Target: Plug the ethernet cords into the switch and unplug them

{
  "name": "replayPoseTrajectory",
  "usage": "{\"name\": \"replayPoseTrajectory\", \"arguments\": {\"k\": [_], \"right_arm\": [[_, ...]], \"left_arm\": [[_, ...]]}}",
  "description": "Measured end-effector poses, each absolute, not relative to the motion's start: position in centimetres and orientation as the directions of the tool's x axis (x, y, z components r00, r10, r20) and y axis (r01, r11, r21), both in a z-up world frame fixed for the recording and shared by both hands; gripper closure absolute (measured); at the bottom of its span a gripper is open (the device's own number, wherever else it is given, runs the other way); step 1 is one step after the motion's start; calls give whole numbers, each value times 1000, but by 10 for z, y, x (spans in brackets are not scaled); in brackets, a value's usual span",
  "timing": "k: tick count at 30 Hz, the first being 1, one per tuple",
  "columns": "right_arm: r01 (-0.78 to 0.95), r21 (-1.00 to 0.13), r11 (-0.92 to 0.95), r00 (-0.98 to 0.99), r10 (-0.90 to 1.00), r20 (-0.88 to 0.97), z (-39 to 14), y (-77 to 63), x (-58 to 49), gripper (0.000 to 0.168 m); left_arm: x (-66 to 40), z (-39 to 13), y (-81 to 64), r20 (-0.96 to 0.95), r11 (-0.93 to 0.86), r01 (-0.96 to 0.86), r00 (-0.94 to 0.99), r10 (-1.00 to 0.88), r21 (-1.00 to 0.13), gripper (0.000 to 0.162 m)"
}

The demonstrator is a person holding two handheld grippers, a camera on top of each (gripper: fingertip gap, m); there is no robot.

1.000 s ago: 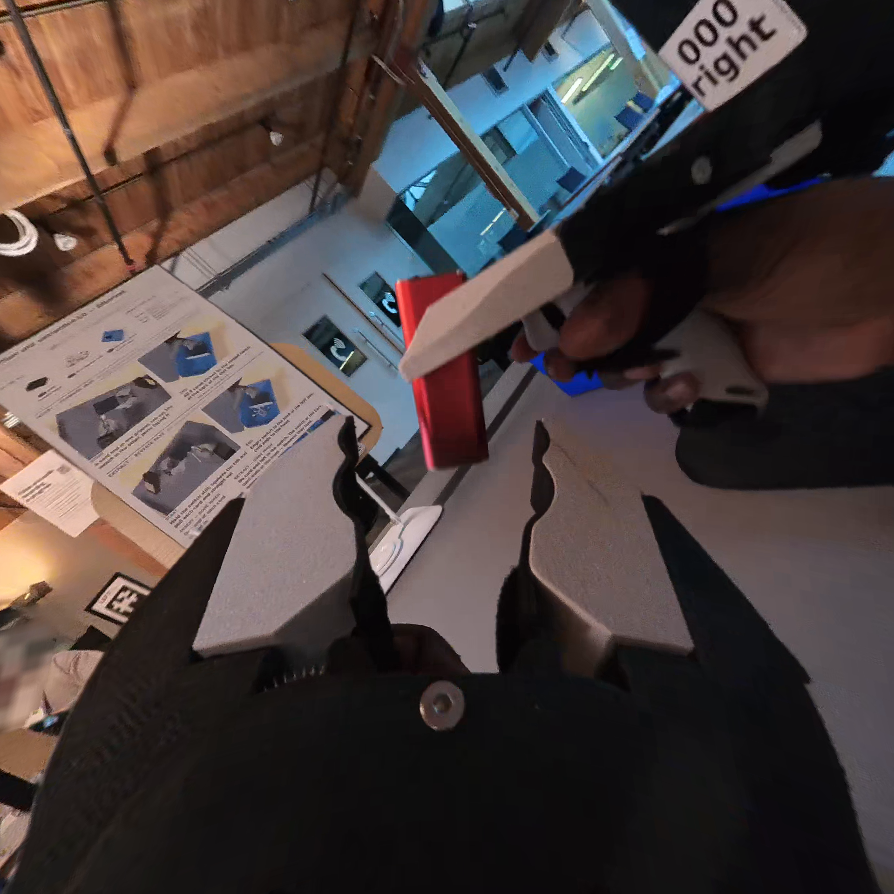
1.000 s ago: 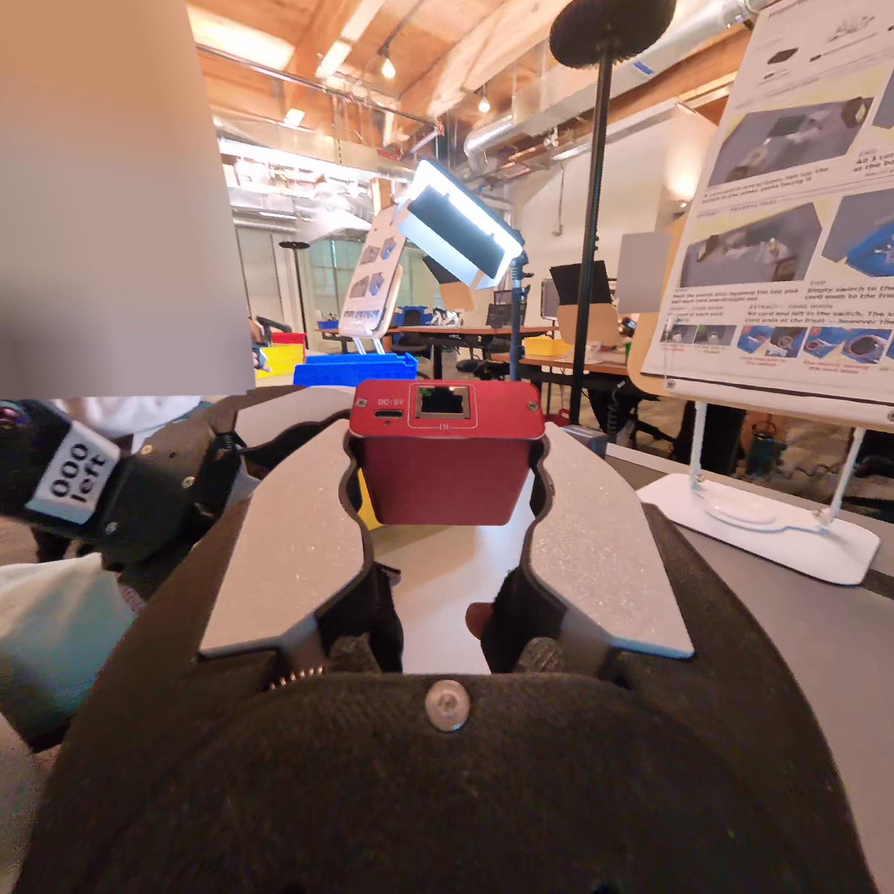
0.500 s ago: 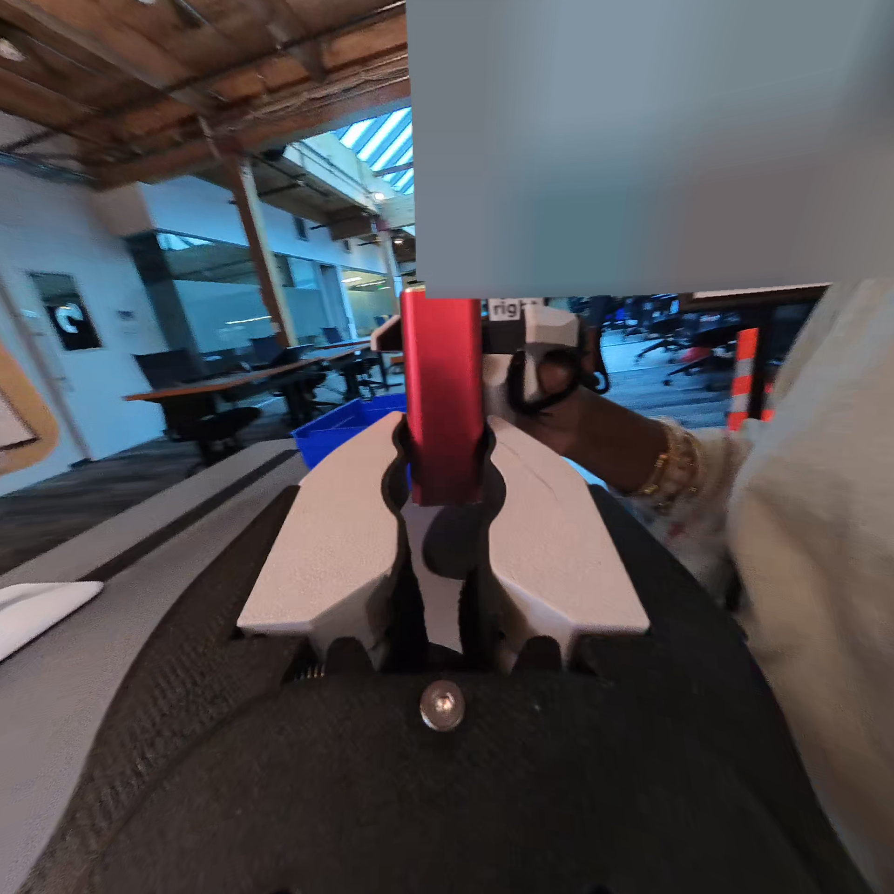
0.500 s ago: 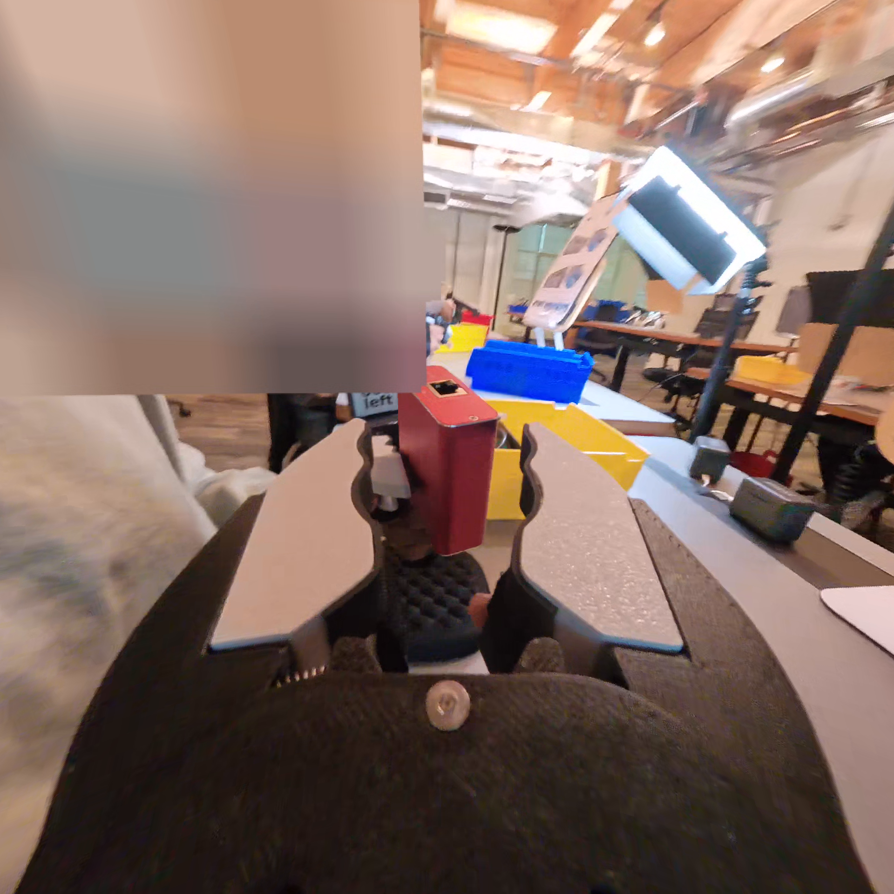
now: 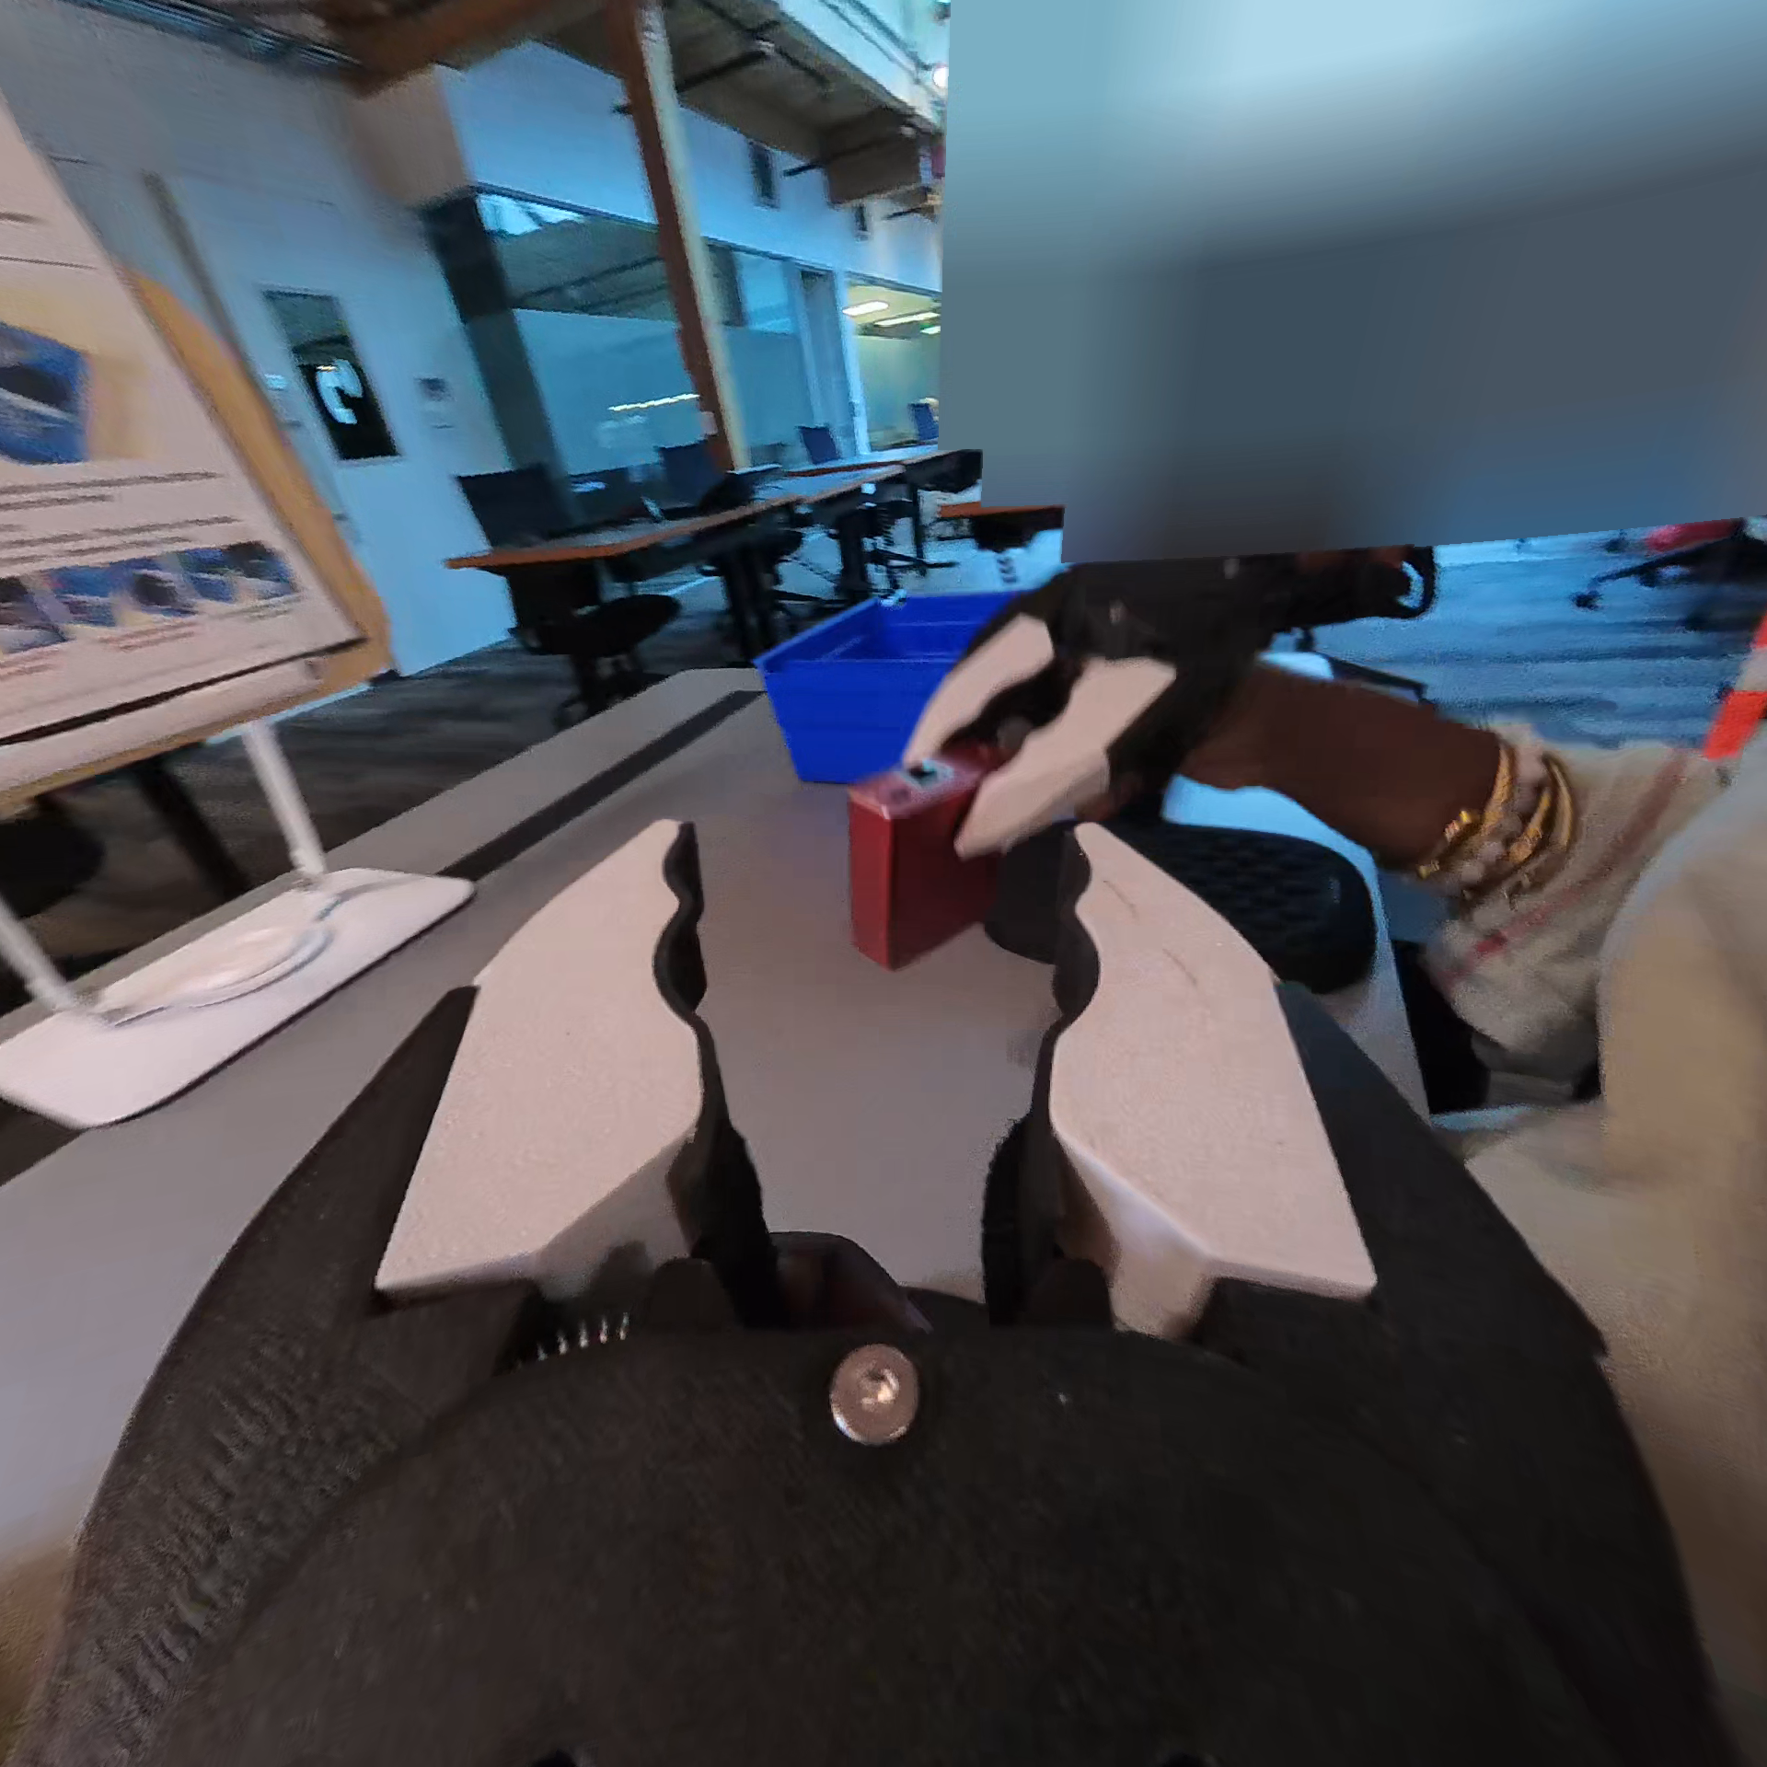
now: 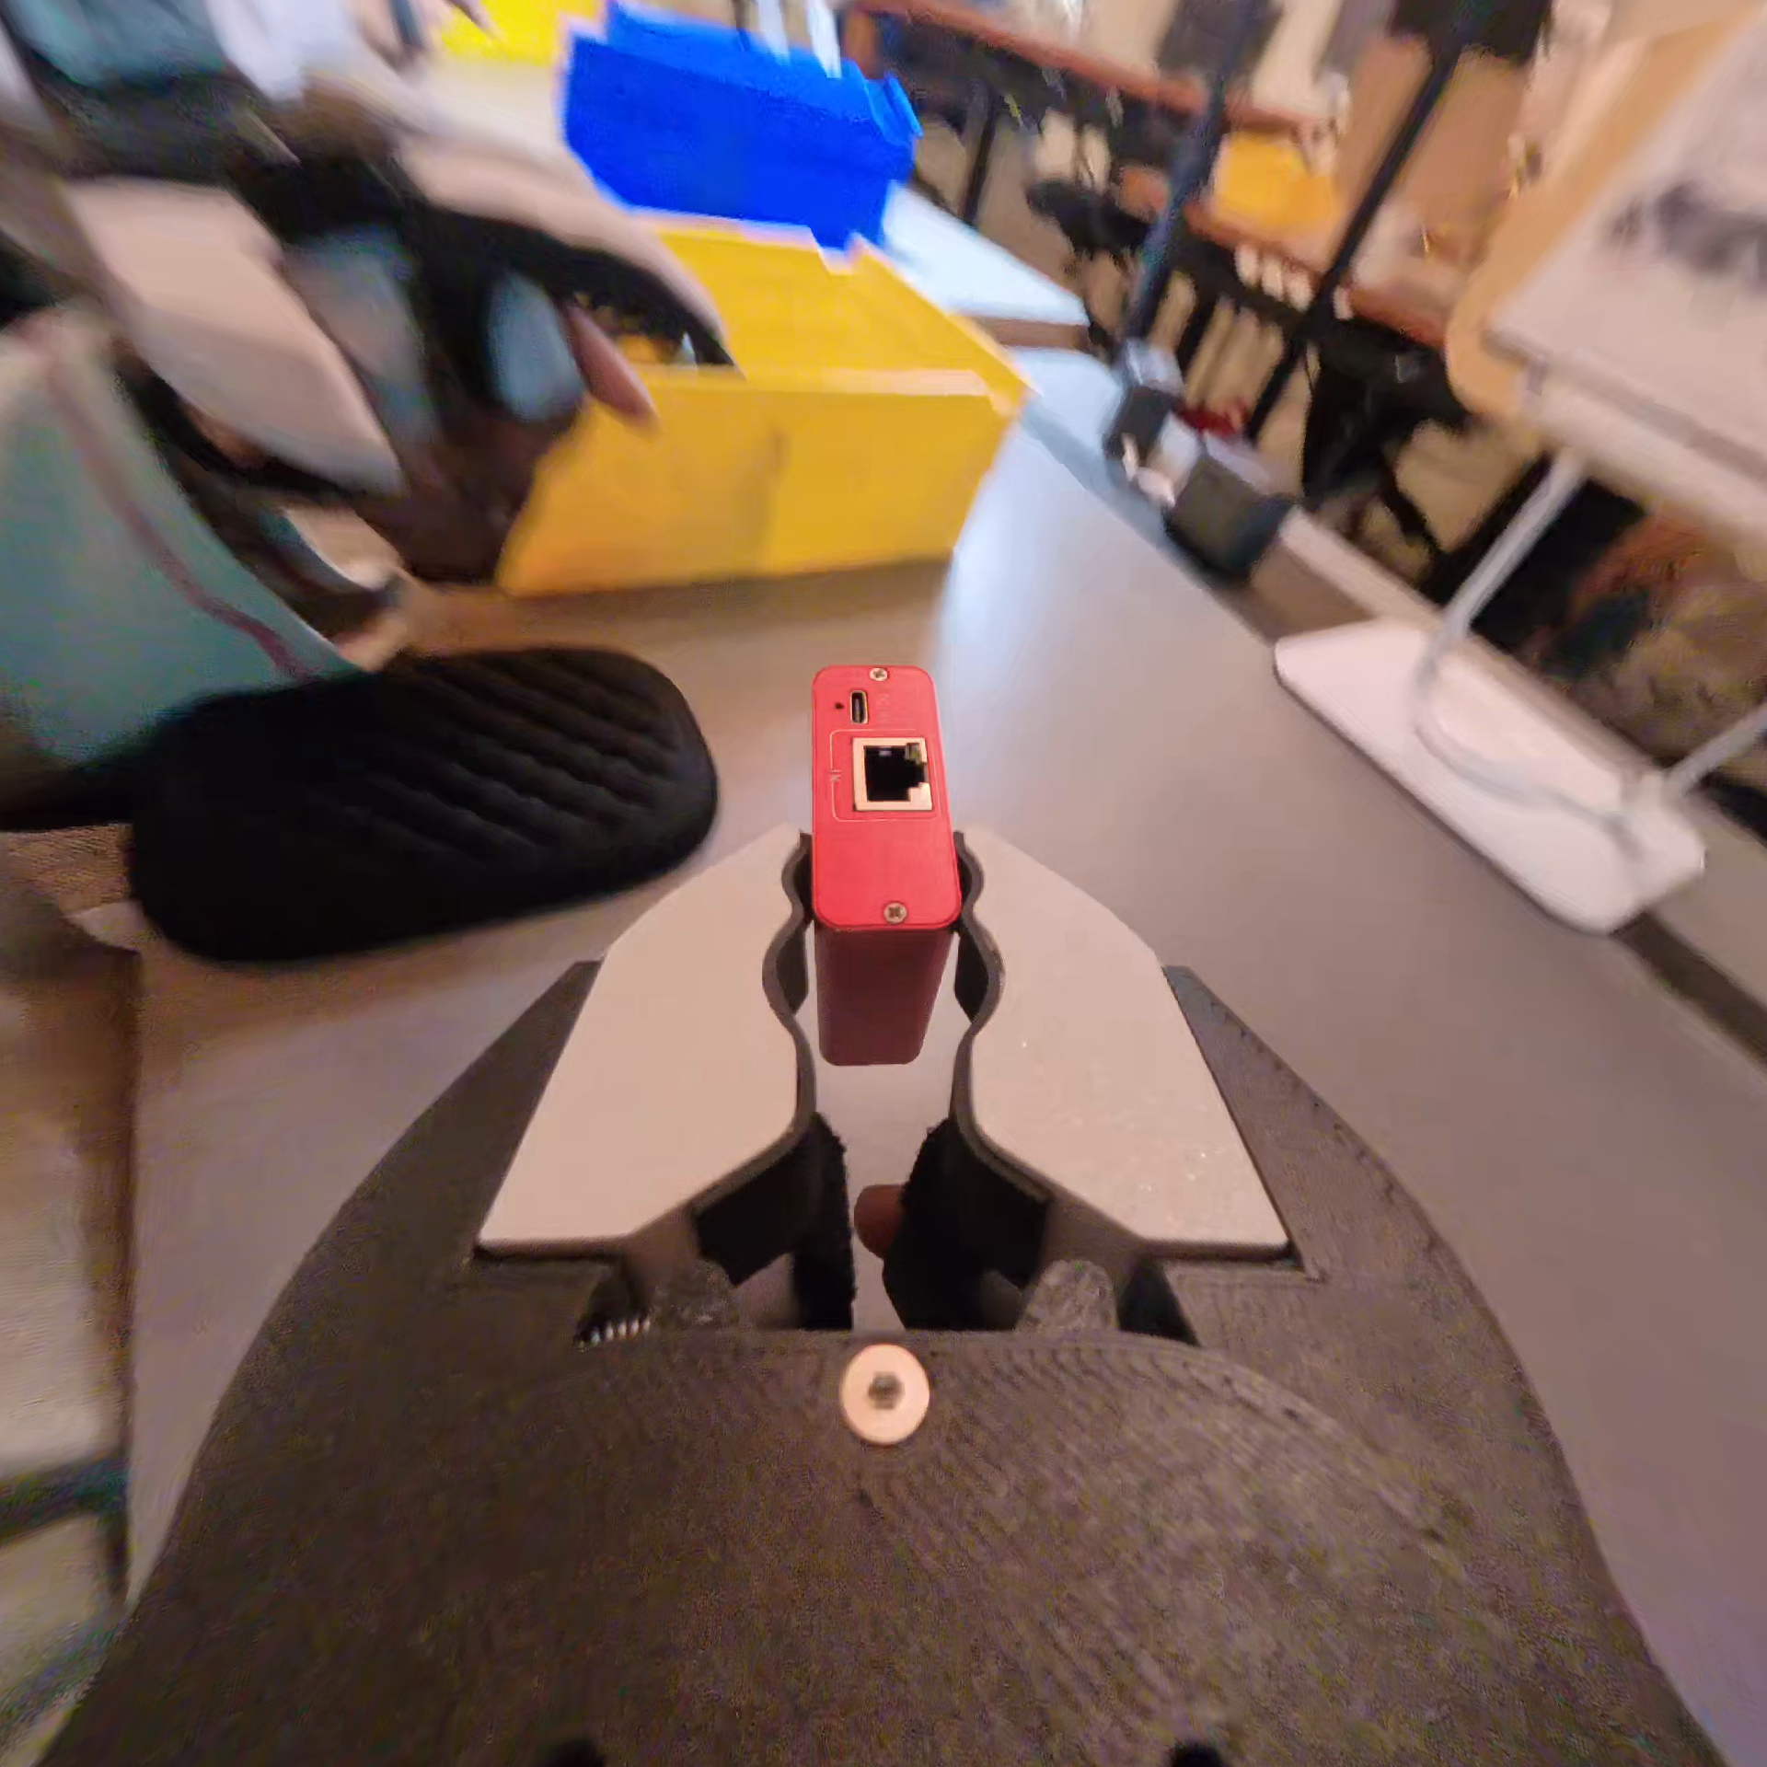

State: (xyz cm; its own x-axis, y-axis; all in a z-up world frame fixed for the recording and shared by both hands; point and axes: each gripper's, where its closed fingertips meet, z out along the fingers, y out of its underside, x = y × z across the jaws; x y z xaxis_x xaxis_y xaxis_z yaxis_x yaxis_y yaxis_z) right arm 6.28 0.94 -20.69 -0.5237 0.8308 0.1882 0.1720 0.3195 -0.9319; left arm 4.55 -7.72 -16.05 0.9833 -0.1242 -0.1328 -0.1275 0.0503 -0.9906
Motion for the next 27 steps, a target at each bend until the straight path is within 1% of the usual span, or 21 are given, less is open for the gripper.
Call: {"name": "replayPoseTrajectory", "arguments": {"k": [3, 6, 8, 12, 17, 22, 27], "right_arm": [[331, -902, 276, -450, 887, 106, -245, 29, 50, 141], [418, -882, 217, -393, 918, 40, -268, 40, 40, 141], [451, -869, 203, -358, 933, 32, -276, 46, 36, 141], [467, -860, 207, -334, 942, 46, -279, 50, 35, 141], [488, -847, 210, -315, 948, 53, -284, 52, 36, 141], [505, -840, 198, -298, 953, 45, -285, 54, 37, 141], [516, -837, 181, -309, 951, 15, -286, 54, 39, 141]], "left_arm": [[19, -143, -99, -123, 81, -123, 992, 0, -989, 89], [9, -135, -118, -159, 93, -162, 987, 40, -982, 89], [3, -135, -127, -166, 75, -171, 984, 64, -982, 89], [-7, -137, -138, -189, 41, -194, 976, 104, -980, 89], [-9, -137, -142, -199, 34, -204, 974, 111, -978, 89], [-13, -139, -148, -224, -12, -224, 965, 136, -974, 89], [-26, -130, -165, -173, -20, -173, 964, 203, -985, 83]]}}
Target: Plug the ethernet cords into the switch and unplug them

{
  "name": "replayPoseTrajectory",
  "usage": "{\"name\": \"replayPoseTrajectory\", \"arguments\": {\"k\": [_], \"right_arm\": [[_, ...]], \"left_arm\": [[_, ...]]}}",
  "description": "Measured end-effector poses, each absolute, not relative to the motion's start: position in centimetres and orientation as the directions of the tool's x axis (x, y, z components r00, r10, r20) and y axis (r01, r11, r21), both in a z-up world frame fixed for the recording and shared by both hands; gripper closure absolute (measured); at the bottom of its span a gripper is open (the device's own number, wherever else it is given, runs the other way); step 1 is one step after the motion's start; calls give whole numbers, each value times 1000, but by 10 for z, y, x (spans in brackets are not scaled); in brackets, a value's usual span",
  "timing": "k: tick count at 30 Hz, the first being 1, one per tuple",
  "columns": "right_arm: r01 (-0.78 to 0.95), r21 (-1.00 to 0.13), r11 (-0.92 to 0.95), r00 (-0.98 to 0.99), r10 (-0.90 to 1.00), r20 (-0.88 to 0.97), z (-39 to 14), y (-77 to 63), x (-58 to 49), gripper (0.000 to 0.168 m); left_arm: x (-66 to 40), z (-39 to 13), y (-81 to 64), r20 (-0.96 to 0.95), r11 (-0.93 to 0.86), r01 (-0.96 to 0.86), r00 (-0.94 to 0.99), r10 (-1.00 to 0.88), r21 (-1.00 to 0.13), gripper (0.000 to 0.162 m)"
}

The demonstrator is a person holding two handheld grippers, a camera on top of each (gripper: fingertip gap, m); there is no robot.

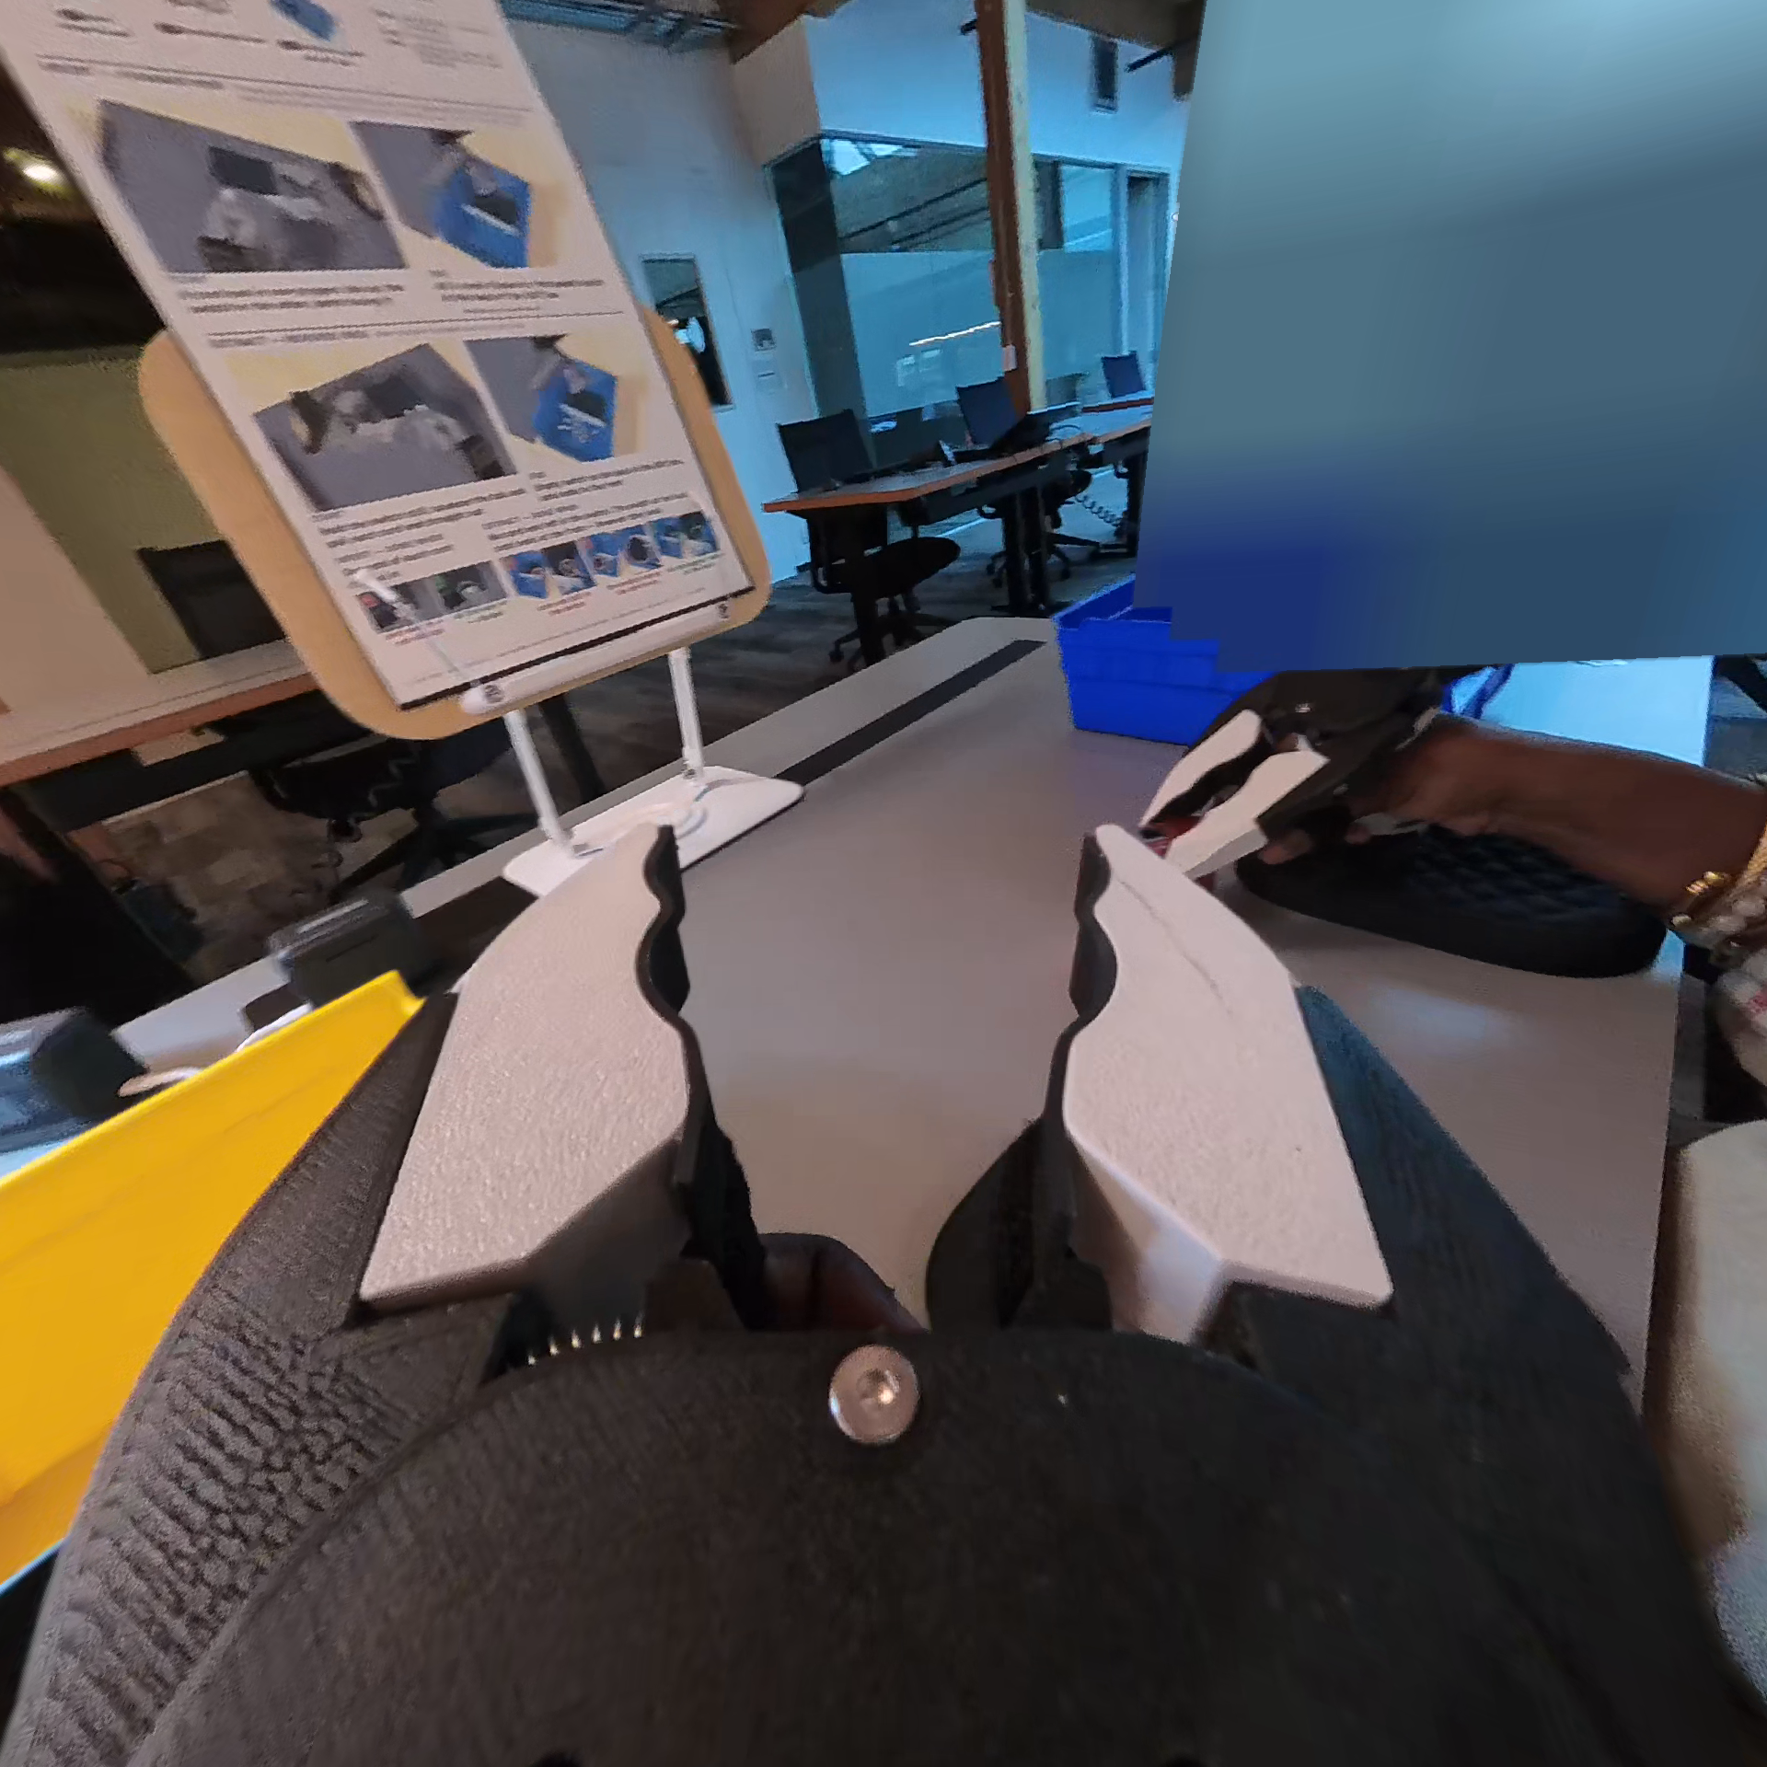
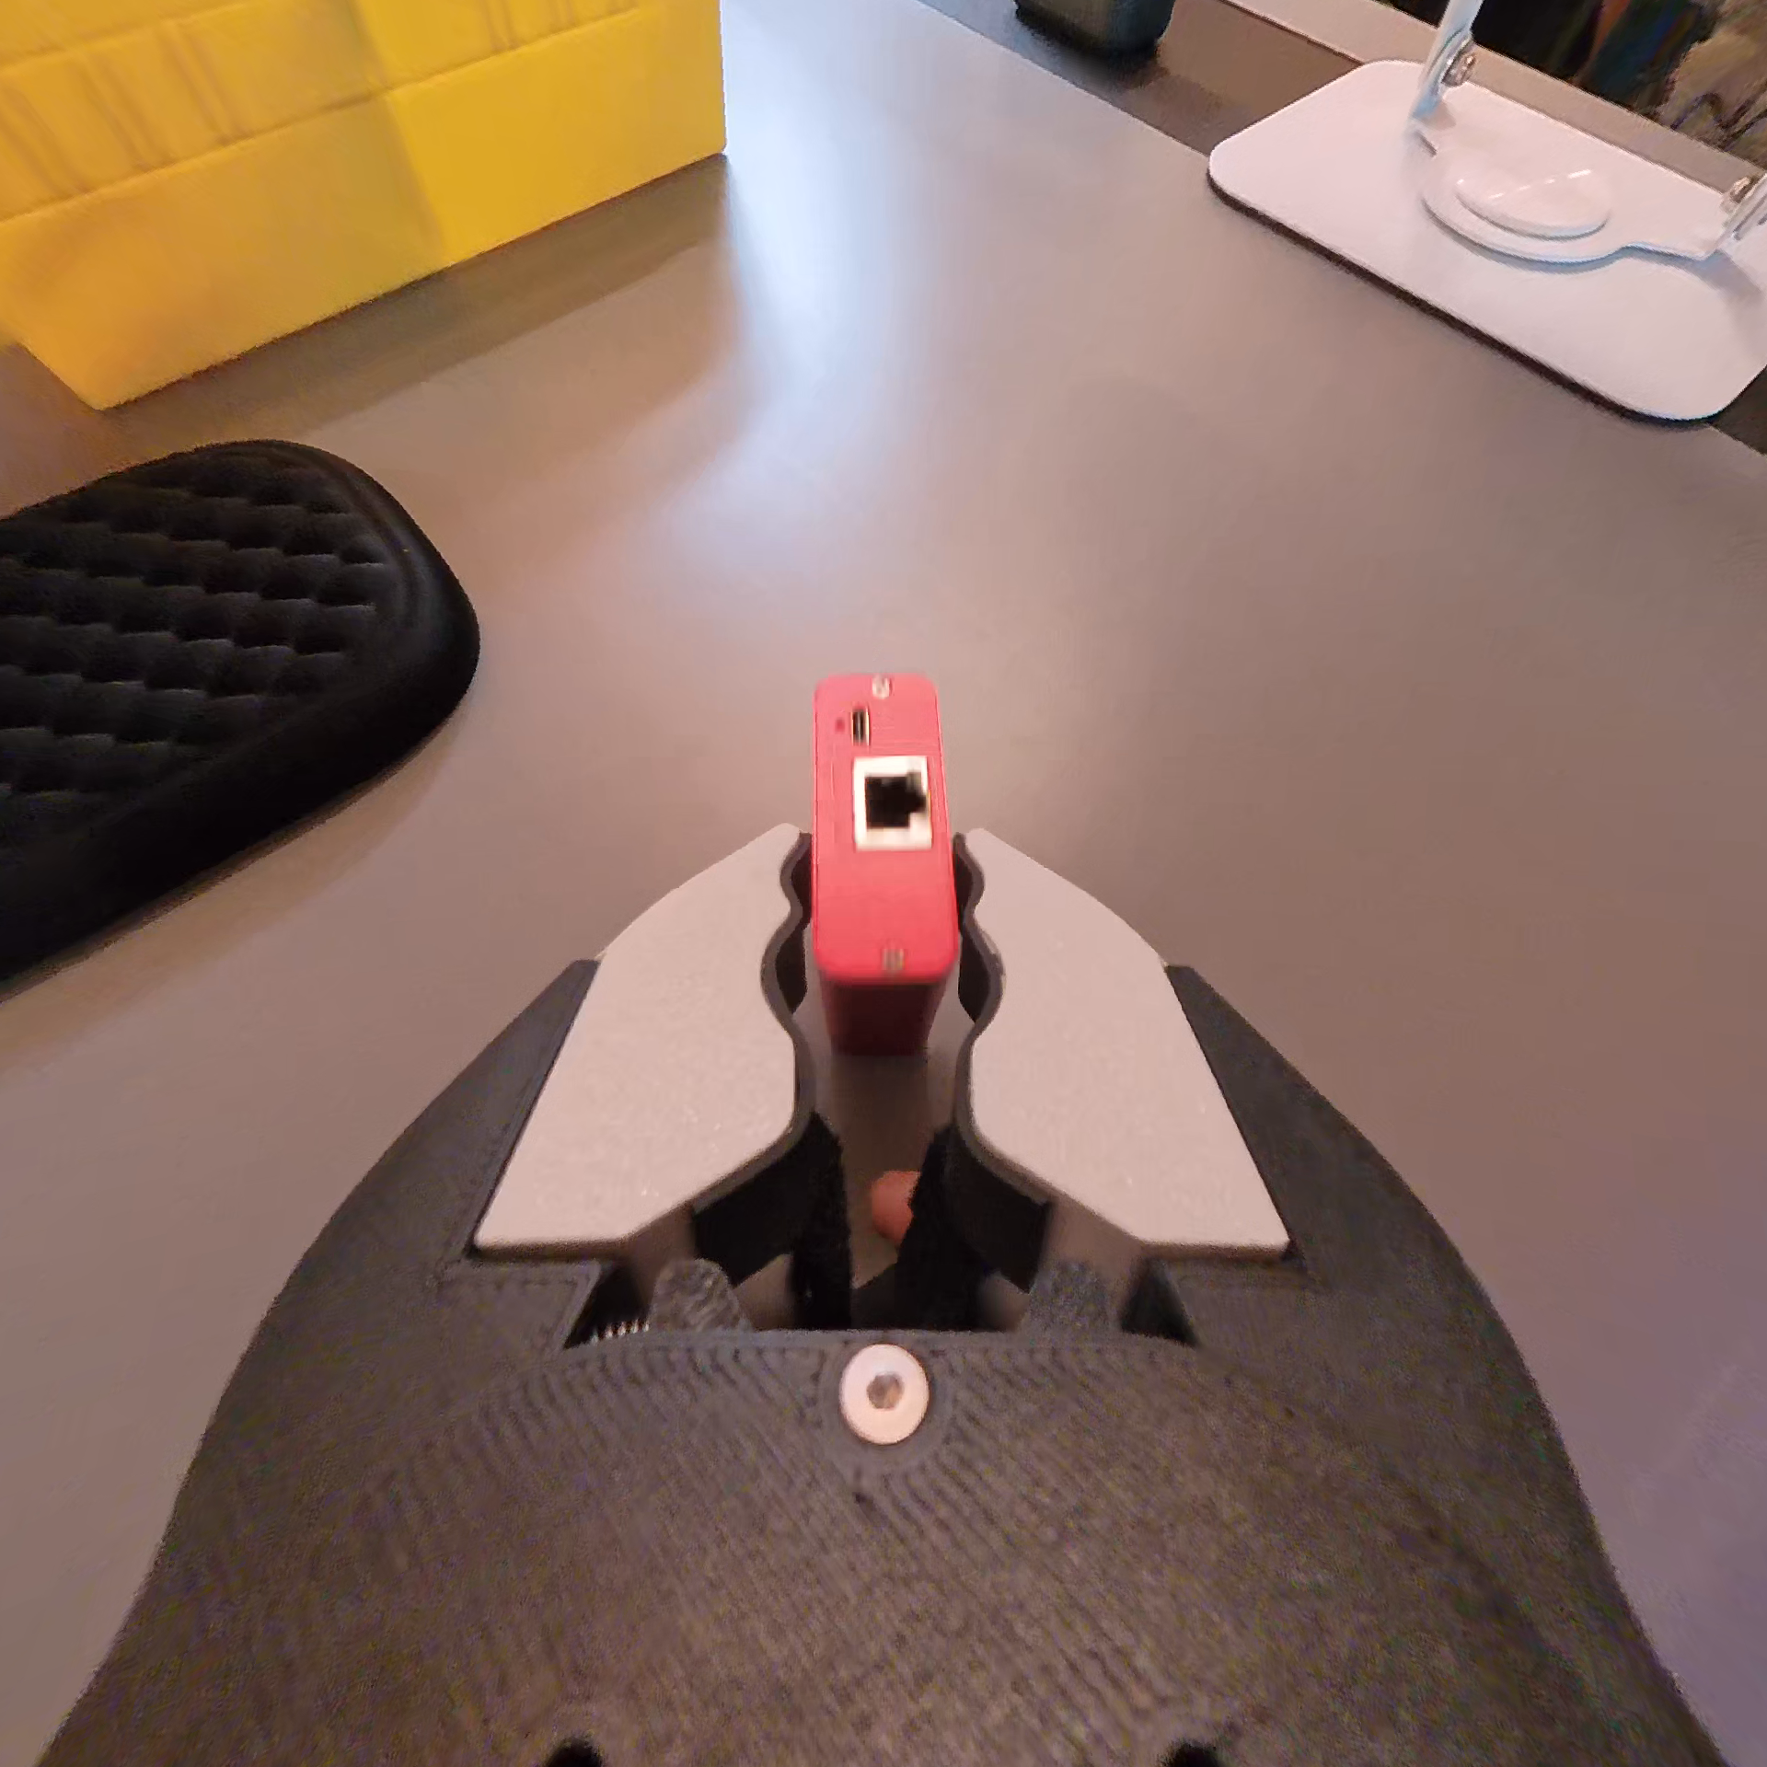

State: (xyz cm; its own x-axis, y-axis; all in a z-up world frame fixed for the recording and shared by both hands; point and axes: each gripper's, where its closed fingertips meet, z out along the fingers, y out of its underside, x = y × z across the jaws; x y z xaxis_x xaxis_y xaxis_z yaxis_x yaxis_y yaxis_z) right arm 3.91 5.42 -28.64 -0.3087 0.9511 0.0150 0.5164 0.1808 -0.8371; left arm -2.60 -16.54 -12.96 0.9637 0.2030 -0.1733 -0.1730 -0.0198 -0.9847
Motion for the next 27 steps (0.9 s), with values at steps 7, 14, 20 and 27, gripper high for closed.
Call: {"name": "replayPoseTrajectory", "arguments": {"k": [7, 14, 20, 27], "right_arm": [[282, -947, 157, -296, 953, 69, -250, 65, 45, 96], [100, -994, 52, -241, 970, 27, -228, 77, 57, 103], [62, -996, 65, -249, 967, 47, -226, 74, 61, 108], [32, -999, 41, -244, 969, 32, -223, 76, 63, 111]], "left_arm": [[-88, -142, -239, -123, -214, -7, 835, 537, -977, 84], [-130, -210, -278, -49, -374, 348, 672, 739, -860, 100], [-176, -251, -320, -165, -446, 489, 515, 841, -750, 107], [-192, -277, -326, -53, -425, 602, 535, 843, -676, 138]]}}
